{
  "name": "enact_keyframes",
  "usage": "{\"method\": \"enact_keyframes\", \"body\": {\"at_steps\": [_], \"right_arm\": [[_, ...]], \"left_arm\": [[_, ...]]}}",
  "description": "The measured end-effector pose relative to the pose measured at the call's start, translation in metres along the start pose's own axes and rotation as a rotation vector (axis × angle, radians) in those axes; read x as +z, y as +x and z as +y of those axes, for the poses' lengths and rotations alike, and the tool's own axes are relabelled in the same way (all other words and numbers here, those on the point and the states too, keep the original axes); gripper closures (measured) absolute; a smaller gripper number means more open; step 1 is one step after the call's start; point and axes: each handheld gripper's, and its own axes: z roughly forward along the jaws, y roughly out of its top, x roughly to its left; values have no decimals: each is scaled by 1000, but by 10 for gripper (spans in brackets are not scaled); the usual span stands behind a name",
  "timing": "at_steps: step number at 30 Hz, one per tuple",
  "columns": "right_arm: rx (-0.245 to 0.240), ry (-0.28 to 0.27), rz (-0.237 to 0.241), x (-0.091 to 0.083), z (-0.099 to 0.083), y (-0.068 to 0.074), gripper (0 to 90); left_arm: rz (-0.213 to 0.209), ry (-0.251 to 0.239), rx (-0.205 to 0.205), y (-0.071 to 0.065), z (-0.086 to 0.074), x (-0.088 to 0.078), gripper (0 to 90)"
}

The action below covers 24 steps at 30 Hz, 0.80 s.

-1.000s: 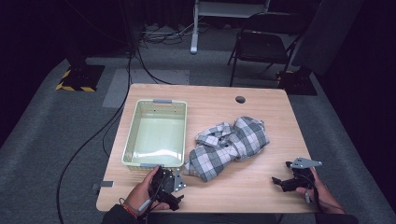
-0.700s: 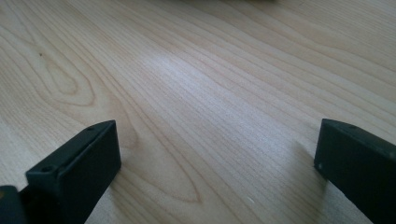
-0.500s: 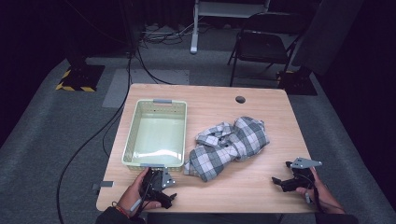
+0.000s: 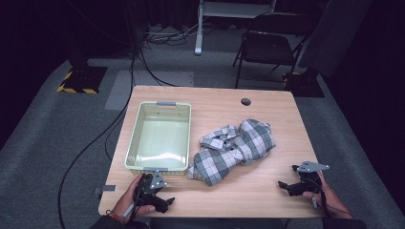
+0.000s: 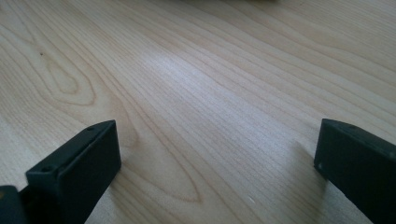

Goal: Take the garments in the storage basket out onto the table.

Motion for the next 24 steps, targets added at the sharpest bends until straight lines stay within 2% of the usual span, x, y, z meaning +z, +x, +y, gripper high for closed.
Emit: {"method": "enact_keyframes", "body": {"at_steps": [2, 5, 24], "right_arm": [[0, 0, 0, 0, 0, 0, 6], [0, 0, 0, 0, 0, 0, 6], [0, 0, 0, 0, 0, 0, 6]], "left_arm": [[13, -17, -15, 4, -5, -2, 12], [12, -51, -17, 7, -11, -3, 7], [8, -52, -15, 8, -12, -4, 4]]}}
